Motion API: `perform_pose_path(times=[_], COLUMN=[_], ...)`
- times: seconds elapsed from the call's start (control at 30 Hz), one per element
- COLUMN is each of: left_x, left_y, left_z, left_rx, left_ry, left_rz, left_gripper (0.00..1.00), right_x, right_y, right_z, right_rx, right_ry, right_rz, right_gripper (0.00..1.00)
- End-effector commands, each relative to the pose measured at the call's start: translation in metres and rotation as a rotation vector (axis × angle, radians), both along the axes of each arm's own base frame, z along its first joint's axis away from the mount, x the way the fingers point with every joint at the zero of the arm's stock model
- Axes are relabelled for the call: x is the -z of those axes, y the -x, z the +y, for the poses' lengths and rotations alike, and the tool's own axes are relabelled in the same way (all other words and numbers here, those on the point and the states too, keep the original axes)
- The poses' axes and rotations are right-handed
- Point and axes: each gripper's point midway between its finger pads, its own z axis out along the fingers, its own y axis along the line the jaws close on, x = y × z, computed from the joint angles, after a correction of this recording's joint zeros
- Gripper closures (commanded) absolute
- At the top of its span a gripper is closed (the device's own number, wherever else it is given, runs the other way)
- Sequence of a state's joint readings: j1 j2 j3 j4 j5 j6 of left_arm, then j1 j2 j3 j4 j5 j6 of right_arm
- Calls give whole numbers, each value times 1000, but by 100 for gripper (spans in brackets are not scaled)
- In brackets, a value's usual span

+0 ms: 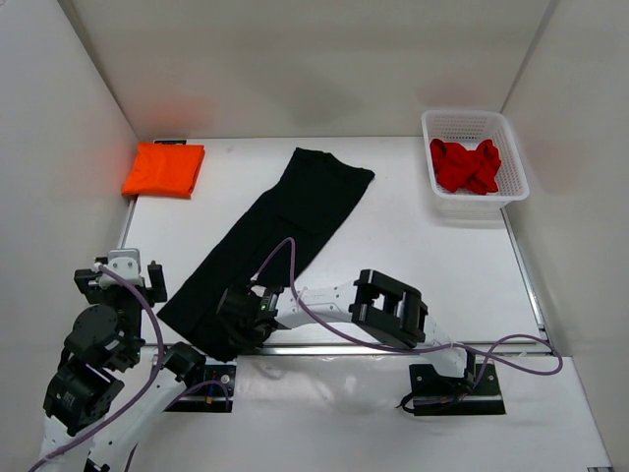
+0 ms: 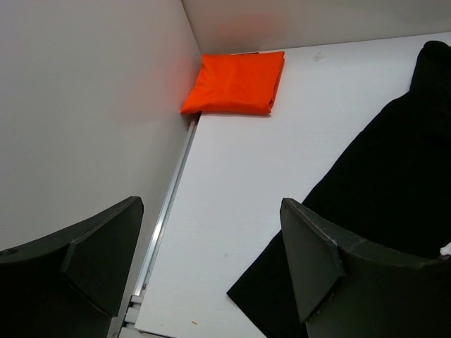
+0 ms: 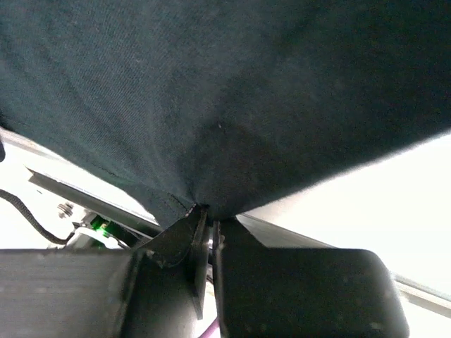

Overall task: Fold and stack the t-shirts
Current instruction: Rotate the tshirt 90 degrees

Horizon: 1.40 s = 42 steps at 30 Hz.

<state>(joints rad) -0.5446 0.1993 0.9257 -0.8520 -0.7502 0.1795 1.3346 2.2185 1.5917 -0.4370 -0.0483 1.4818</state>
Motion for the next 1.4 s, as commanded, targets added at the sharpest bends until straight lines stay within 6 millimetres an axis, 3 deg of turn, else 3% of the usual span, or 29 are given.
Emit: perform_pose_path(times=[0.0,0.33,0.4,0.63,0.87,1.0,1.13,1.23,1.37], left_x=[-3,-6,-4,12,55,71,59,36,65], left_y=[1,0,0,-4,-3,-9,-16,-20,2], left_z=[5,5,3,-35,-102,-111,-129,-162,-191], left_rx=[-26,-26,-7,194,508,547,610,748,875], left_ry=[-14,-19,-20,4,70,30,47,98,258], left_rz=[-14,-28,-25,60,294,380,371,381,566], left_gripper=[11,10,11,9,9,11,9,9,10], right_x=[-22,-45,-37,-37,-40,-45,-53,-64,-69], right_y=[-49,-51,-46,-38,-28,-21,-20,-24,-21], right_z=[-19,-120,-144,-213,-273,-297,-319,-316,-299], right_rx=[103,265,278,342,369,358,336,295,209], right_ry=[10,10,38,79,162,210,244,212,149], right_rz=[-157,-210,-206,-203,-185,-179,-193,-211,-218], right_gripper=[100,100,100,100,100,89,74,64,57])
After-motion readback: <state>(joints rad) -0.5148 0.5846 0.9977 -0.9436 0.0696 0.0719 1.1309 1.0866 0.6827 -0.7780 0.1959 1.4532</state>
